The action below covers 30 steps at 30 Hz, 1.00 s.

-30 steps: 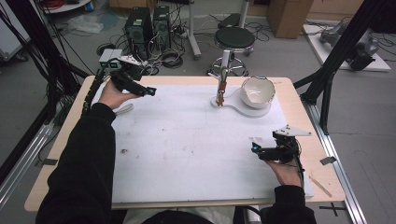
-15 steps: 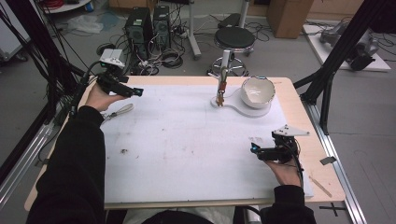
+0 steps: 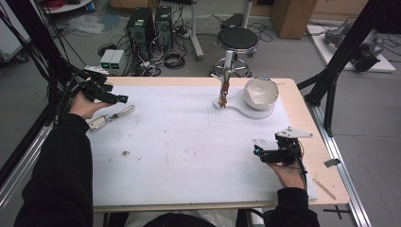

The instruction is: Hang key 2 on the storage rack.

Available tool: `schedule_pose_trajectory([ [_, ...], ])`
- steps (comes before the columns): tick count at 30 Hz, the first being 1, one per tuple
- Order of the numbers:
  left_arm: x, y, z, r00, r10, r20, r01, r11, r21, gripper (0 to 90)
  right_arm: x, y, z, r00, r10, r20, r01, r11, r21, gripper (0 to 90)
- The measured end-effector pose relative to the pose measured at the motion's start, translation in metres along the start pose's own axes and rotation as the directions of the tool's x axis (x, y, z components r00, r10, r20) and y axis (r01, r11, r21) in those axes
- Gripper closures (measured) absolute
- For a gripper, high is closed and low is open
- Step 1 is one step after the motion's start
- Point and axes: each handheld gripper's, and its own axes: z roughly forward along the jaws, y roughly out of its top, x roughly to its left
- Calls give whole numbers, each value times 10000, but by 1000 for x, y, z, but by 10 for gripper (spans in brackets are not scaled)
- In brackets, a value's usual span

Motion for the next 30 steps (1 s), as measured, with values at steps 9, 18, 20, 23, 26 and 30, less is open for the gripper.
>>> schedule_pose_trajectory([
  [9,9,-15,13,9999,-136,-59,139,9987,483,17,0,0,0,10000,-49,8,49,10000,23,7],
  [18,13,-26,33,9994,331,106,-341,9923,1189,17,-1,-1,-1,10000,59,-5,-59,10000,36,7],
  [20,14,-28,36,9993,331,149,-348,9909,1299,17,0,-1,-1,10000,58,-36,-58,10000,38,7],
  [23,16,-31,44,9993,286,249,-318,9895,1408,17,4,0,2,10000,-72,-58,74,9997,216,7],
  [26,19,-33,47,9996,247,100,-260,9866,1611,17,7,0,4,9999,-152,-75,154,9994,326,7],
  [30,25,-39,53,9998,-68,-168,100,9796,2008,17,6,-1,2,9999,-65,-78,67,9996,266,7],
])
